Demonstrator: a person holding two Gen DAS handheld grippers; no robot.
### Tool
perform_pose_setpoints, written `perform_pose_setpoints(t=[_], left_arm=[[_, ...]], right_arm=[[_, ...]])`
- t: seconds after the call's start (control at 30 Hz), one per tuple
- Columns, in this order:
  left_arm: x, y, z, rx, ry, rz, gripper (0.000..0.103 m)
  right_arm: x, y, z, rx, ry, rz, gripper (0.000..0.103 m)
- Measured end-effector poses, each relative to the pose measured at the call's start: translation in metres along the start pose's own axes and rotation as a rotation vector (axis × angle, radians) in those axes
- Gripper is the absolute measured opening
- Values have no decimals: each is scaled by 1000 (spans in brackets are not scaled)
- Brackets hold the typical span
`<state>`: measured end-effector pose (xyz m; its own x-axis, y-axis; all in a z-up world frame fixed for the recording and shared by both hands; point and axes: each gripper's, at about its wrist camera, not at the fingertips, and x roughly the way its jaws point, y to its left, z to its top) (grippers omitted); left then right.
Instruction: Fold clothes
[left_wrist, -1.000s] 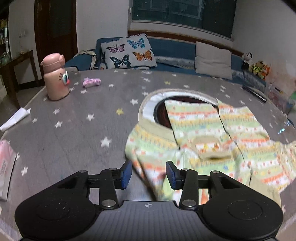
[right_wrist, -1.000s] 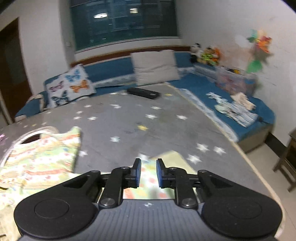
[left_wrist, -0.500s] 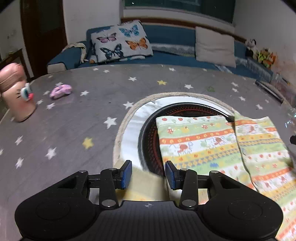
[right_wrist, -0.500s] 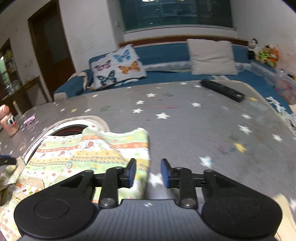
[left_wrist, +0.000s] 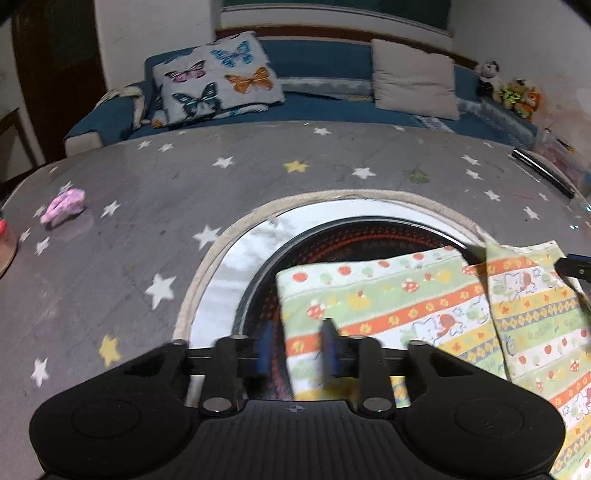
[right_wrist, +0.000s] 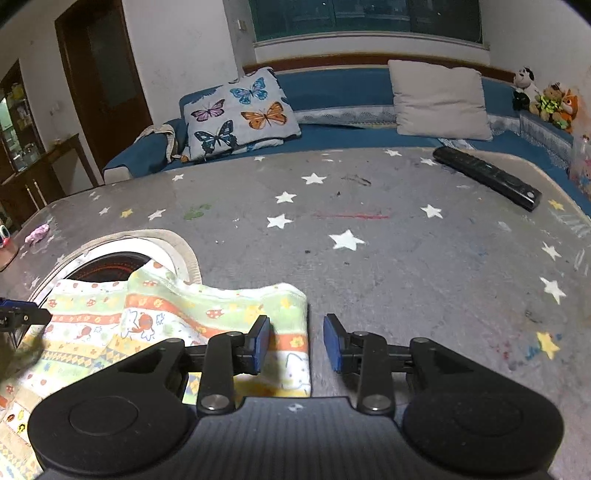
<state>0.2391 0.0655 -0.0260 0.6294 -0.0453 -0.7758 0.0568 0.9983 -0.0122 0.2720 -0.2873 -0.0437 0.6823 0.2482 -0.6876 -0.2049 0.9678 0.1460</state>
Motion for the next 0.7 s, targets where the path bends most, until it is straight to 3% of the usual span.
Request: perform_pose_setpoints(t=[0.03,0.07,0.13,0.27,0.5,0.57,0.63,0.7], left_arm=[[1,-2,1,14,-11,3,9],[1,-4,2,27,-22,7,6],[2,-6,5,36,-51,18,3],[6,-9,7,61,-118,65,2],[7,-1,7,25,-102,33,8],[-3,5,5,18,-106,28,15],[-17,9,0,11,-115,43,56],[-31,11,-8,12,-128,49,58]], right_arm=[[1,2,1,-9,-1,-1,10],[2,5,2,-19,-2,-2,4],[2,11,3,-56,-19,-27,2],[-3,21,9,-118,-105,-115,2],[14,20,7,-146,-64,-158,10],[5,19,8,-125,-75,-140,17],[-7,23,6,-130,-87,-114,35],[-19,30,1,-155,-94,-94,42]])
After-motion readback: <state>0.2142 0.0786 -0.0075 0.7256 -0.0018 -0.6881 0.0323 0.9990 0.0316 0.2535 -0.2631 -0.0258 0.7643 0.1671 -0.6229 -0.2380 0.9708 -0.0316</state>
